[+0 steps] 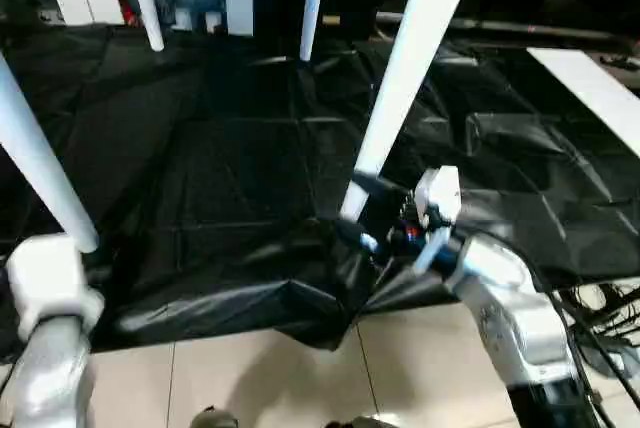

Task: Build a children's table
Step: Flip table

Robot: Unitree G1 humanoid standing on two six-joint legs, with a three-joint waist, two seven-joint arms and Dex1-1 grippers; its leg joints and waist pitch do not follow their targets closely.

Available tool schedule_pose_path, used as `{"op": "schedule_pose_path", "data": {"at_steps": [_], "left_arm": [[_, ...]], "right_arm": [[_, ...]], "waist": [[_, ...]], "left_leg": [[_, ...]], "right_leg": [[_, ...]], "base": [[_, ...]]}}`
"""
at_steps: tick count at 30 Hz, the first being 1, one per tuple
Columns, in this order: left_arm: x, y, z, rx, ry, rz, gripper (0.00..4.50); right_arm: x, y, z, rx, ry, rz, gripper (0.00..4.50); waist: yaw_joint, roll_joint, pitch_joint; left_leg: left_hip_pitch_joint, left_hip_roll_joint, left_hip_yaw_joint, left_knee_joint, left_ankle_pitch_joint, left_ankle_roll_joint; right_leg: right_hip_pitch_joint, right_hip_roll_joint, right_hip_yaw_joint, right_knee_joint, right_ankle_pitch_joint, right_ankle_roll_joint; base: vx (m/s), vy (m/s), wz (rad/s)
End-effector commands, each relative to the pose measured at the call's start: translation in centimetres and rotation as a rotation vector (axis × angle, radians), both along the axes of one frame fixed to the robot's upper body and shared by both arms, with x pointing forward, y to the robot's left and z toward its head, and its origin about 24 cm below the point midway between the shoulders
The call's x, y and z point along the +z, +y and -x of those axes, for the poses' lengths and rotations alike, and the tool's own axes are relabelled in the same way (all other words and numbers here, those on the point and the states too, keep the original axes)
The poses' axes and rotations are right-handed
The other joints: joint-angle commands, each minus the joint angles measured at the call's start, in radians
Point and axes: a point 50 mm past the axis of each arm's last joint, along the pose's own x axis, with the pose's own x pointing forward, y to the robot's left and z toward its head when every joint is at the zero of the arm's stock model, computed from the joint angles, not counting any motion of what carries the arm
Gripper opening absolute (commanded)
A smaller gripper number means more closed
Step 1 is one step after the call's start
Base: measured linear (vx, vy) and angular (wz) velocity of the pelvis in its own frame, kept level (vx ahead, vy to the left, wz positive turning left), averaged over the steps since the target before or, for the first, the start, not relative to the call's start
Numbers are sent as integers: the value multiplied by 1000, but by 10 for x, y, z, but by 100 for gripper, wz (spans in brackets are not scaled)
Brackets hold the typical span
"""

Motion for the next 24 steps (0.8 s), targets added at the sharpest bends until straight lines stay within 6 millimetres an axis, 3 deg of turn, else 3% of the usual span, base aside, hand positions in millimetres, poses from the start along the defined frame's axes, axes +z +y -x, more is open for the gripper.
{"op": "schedule_pose_path", "data": {"at_steps": [1, 3, 7, 8, 9, 11, 12, 13, 14, 15, 19, 24], "left_arm": [[15, -13, -3, -99, -99, 0, 444], [38, -27, -8, -210, -221, -33, 447], [63, -42, -25, -350, -297, -50, 447], [65, -46, -28, -389, -289, -50, 447], [63, -51, -30, -429, -269, -11, 447], [61, -53, -30, -440, -258, 23, 447], [55, -58, -30, -453, -231, 55, 447], [54, -60, -30, -456, -224, 56, 447], [50, -65, -29, -471, -202, 64, 447], [48, -68, -29, -481, -191, 70, 447], [45, -70, -28, -459, -159, 72, 447], [47, -65, -25, -353, -191, -10, 447]], "right_arm": [[-1, -6, -5, -55, -11, 16, 420], [-8, -11, -13, -147, 1, 19, 420], [-11, -11, -12, -165, 23, -19, 420], [-11, -10, -8, -147, 27, -26, 420], [-12, -10, -4, -144, 39, -24, 420], [-14, -12, -2, -156, 48, -18, 420], [-16, -18, 1, -192, 53, -6, 420], [-16, -19, 2, -203, 52, -9, 420], [-15, -24, 5, -237, 54, -24, 420], [-15, -27, 8, -253, 62, -36, 420], [-15, -29, 17, -300, 90, -25, 420], [-12, -35, 23, -442, 103, -3, 420]], "waist": [[3, 35, -48], [12, 25, -44], [19, 31, -34], [17, 31, -31], [18, 43, -35], [11, 36, -39], [6, 46, -44], [5, 43, -48], [4, 52, -47], [4, 44, -50], [3, 42, -51], [4, 35, -52]], "left_leg": [[8, 26, 2, -83, -329, 15], [10, 28, 2, -86, -345, 13], [29, 23, 1, -87, -440, -5], [25, 19, -2, -89, -451, -8], [22, 20, -7, -91, -435, -14], [16, 21, -7, -94, -409, -17], [14, 22, -7, -95, -400, -21], [12, 23, -7, -94, -380, -18], [13, 23, -5, -95, -380, -18], [13, 22, -2, -92, -366, -12], [13, 21, 3, -90, -339, -1], [10, 19, 6, -90, -308, 2]], "right_leg": [[35, -80, 67, -109, -321, -87], [30, -84, 67, -110, -340, -88], [17, -81, 64, -123, -468, -55], [22, -83, 62, -126, -518, -32], [30, -86, 62, -126, -524, -14], [35, -81, 62, -121, -481, -17], [37, -80, 63, -119, -438, -26], [40, -78, 63, -112, -390, -39], [37, -76, 65, -112, -374, -45], [39, -75, 67, -110, -341, -47], [40, -71, 69, -107, -311, -53], [42, -72, 68, -111, -331, -23]], "base": [[0, 0, 0], [0, 0, 0], [0, 0, 0], [0, 0, 0], [0, 0, 0], [0, 0, 0], [0, 0, 0], [0, 0, 0], [0, 0, 0], [0, 0, 0], [0, 0, 0], [0, 0, 0]]}}
